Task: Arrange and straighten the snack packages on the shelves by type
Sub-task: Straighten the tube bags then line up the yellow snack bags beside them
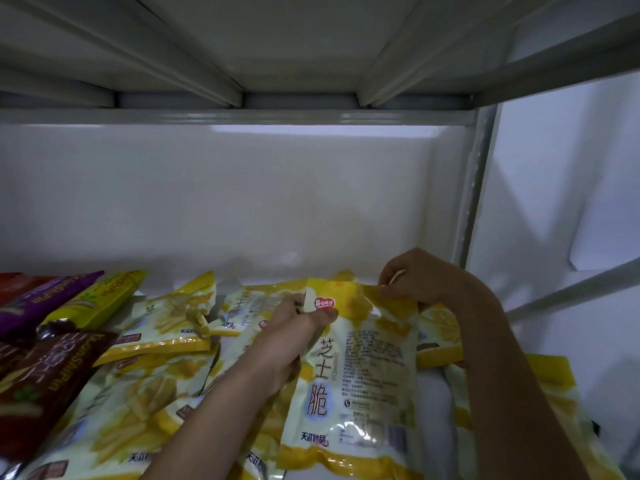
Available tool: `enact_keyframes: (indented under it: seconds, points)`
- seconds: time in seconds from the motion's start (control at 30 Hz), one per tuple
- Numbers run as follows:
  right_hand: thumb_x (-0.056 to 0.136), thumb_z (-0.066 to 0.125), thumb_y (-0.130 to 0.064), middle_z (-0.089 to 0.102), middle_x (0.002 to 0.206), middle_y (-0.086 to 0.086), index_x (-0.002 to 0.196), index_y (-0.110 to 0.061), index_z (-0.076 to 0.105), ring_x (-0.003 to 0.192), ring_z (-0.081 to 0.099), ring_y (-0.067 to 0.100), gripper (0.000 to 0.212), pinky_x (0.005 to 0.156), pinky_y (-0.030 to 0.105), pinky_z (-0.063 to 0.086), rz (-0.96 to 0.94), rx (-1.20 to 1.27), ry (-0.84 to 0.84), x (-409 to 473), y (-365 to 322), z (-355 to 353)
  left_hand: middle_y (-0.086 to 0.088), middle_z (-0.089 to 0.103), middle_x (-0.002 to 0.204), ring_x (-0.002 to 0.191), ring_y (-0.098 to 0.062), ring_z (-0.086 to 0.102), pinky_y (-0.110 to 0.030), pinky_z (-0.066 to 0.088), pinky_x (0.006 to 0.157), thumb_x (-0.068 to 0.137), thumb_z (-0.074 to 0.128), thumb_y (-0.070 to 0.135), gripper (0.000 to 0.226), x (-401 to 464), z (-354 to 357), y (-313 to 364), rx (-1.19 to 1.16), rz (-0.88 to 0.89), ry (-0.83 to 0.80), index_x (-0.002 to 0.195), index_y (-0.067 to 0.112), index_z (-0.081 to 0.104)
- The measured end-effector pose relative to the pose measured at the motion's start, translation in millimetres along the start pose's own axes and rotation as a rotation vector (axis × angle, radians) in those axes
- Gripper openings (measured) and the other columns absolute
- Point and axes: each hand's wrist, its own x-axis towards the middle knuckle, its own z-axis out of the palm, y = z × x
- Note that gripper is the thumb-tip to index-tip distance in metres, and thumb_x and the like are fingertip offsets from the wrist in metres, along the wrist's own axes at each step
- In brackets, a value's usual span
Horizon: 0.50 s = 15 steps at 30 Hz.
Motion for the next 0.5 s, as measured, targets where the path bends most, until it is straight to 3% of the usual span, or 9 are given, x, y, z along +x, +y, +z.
enact_keyframes:
  seconds: [0.07,0.17,0.23,0.27,0.4,0.5]
  points:
    - [0.089,0.084,-0.029,0.076,0.097,0.007,0.081,-0.027,0.076,0.07,0.069,0.016,0.011,0.052,0.022,0.053,-0.009,-0.094,-0.065,6.4,1.7,8.2,-0.01,0.071,0.121,0.106,-0.027,0.072,-0.052,0.057,0.099,0.081,0.084,0.03,0.065,3.3,-1.8,-1.5,-0.003,0.053,0.089,0.134,0.024,0.047]
    - [0.089,0.081,-0.024,0.074,0.099,0.0,0.076,-0.033,0.075,0.074,0.068,0.015,0.017,0.053,0.024,0.052,0.017,-0.266,-0.171,14.0,6.3,16.9,-0.004,0.066,0.117,0.101,-0.016,0.066,-0.036,0.052,0.086,0.096,0.072,0.02,0.056,9.8,-4.7,11.7,0.092,0.198,0.22,0.14,0.027,0.037]
    - [0.091,0.077,-0.021,0.072,0.092,-0.005,0.081,-0.033,0.076,0.071,0.065,0.012,0.015,0.056,0.023,0.049,0.04,-0.322,-0.187,16.4,7.5,20.6,-0.001,0.063,0.116,0.099,-0.012,0.064,-0.032,0.049,0.081,0.098,0.07,0.023,0.049,16.1,-6.2,21.1,0.212,0.266,0.231,0.136,0.029,0.039]
    - [0.092,0.077,-0.025,0.071,0.09,-0.005,0.091,-0.028,0.078,0.071,0.063,0.011,0.003,0.059,0.023,0.047,0.04,-0.319,-0.173,13.9,5.0,23.5,-0.001,0.063,0.115,0.098,-0.015,0.065,-0.032,0.052,0.079,0.098,0.069,0.024,0.045,20.8,-6.3,23.9,0.265,0.275,0.214,0.133,0.028,0.042]
    - [0.095,0.073,-0.045,0.069,0.125,0.011,0.123,-0.011,0.069,0.112,0.066,0.028,0.045,0.087,0.032,0.05,0.09,-0.201,0.019,26.6,6.9,43.5,-0.005,0.068,0.111,0.099,-0.023,0.066,-0.035,0.054,0.086,0.095,0.069,0.025,0.025,44.7,1.4,24.6,0.553,0.224,0.132,0.118,0.018,0.06]
    - [0.098,0.065,-0.054,0.055,0.145,0.017,0.142,-0.008,0.053,0.134,0.054,0.035,0.065,0.106,0.039,0.048,0.157,-0.162,0.067,36.6,14.0,59.1,-0.01,0.063,0.125,0.105,-0.025,0.059,-0.031,0.047,0.083,0.094,0.069,0.029,0.034,58.6,6.8,14.7,0.823,0.19,0.103,0.122,0.012,0.06]
